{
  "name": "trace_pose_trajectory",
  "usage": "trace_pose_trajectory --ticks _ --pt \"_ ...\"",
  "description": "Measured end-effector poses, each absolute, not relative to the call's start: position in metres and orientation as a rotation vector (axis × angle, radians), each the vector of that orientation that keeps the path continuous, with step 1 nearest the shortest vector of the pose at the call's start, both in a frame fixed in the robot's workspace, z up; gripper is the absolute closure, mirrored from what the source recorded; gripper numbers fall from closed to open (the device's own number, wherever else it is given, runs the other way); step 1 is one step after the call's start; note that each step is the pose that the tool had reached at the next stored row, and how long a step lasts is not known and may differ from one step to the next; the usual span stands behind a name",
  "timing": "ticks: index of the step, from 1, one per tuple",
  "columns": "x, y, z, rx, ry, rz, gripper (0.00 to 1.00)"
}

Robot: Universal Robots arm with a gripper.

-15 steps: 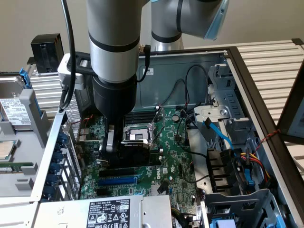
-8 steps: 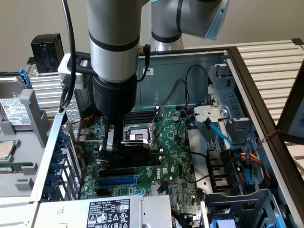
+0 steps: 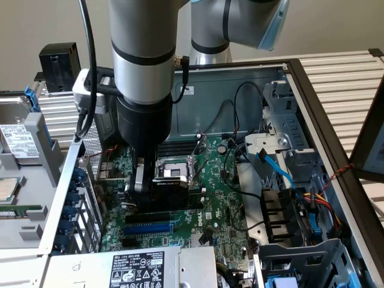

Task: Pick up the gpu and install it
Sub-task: 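Insert the gpu into the slot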

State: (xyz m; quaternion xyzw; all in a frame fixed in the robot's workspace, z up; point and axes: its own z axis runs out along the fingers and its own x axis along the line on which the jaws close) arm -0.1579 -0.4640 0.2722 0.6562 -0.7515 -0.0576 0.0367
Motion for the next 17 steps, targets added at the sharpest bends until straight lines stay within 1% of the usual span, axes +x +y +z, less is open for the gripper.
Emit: trace_pose_trajectory --ticks 17 --pt "-0.1615 -0.4637 0.2661 2.040 -2.282 -0.174 0.71"
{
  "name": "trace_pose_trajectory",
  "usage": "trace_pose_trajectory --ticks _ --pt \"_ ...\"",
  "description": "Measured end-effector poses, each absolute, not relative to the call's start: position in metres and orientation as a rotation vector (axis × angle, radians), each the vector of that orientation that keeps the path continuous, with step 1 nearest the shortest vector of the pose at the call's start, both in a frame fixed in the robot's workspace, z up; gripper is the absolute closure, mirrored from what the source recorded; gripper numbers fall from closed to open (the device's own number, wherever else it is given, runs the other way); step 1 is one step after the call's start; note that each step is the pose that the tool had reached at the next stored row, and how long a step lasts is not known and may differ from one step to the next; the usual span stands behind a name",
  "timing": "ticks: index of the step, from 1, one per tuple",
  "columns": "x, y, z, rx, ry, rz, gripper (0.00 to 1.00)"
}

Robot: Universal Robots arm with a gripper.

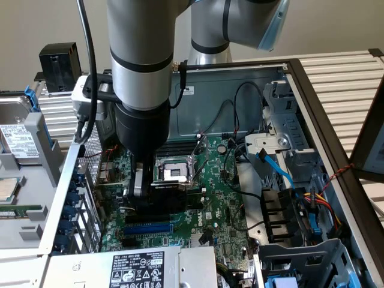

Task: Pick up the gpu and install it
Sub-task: 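Insert the gpu into the slot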

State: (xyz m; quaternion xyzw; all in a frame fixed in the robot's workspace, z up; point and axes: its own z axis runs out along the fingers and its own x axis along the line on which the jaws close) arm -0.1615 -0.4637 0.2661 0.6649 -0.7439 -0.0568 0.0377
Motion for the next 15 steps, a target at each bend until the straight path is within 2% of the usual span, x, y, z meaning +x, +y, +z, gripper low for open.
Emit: trace_pose_trajectory --ticks 15 --pt "-0.1650 -0.4641 0.2563 2.046 -2.276 -0.174 0.71"
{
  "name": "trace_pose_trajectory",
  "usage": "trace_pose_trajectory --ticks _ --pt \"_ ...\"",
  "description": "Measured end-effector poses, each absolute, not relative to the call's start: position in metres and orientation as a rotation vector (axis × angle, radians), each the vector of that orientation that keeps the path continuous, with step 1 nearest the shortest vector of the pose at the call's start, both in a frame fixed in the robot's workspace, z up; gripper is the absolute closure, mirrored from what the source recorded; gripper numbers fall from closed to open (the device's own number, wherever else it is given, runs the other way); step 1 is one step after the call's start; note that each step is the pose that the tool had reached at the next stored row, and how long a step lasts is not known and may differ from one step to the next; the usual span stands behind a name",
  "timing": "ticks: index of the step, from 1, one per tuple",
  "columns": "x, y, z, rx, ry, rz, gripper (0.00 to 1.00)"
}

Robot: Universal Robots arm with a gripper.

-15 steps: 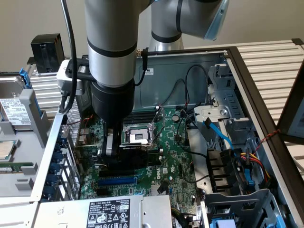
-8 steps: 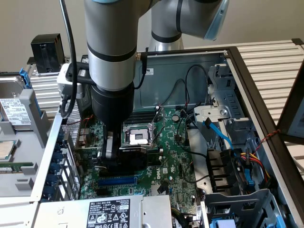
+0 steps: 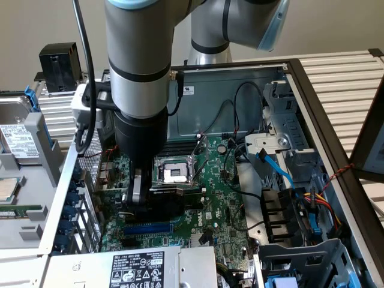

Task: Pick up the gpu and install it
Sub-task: 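Insert the gpu into the slot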

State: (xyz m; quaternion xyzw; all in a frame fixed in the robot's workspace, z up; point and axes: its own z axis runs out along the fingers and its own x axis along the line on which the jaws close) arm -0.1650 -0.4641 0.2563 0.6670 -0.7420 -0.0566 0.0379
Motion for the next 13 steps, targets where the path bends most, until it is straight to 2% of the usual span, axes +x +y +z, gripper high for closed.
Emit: trace_pose_trajectory --ticks 13 --pt "-0.1653 -0.4674 0.2532 2.051 -2.272 -0.174 0.71"
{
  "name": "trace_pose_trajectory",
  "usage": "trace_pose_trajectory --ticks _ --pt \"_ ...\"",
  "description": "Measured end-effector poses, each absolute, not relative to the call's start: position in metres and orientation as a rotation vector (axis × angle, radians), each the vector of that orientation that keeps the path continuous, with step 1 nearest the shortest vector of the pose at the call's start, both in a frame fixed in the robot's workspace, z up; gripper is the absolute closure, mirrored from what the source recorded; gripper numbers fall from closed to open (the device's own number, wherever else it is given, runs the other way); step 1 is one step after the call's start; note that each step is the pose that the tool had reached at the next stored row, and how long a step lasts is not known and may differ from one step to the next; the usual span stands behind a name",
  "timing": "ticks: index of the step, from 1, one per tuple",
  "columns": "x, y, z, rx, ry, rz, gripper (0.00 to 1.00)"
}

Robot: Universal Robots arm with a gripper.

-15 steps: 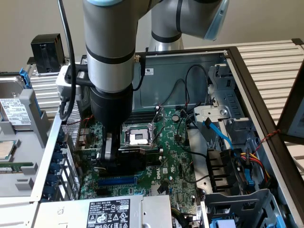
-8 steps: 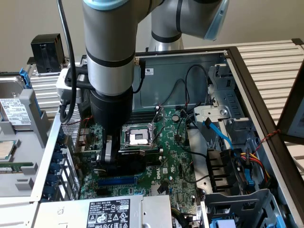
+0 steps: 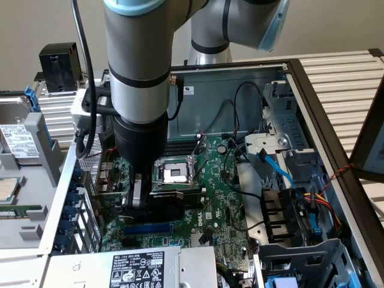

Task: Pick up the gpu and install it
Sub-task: 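Insert the gpu into the slot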

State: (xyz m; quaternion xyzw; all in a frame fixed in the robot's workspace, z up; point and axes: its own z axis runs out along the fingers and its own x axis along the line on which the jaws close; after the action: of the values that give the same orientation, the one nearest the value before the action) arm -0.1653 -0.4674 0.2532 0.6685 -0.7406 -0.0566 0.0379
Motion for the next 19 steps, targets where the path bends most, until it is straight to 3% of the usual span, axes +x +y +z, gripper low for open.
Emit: trace_pose_trajectory --ticks 19 --pt "-0.1687 -0.4655 0.2476 2.051 -2.272 -0.174 0.71"
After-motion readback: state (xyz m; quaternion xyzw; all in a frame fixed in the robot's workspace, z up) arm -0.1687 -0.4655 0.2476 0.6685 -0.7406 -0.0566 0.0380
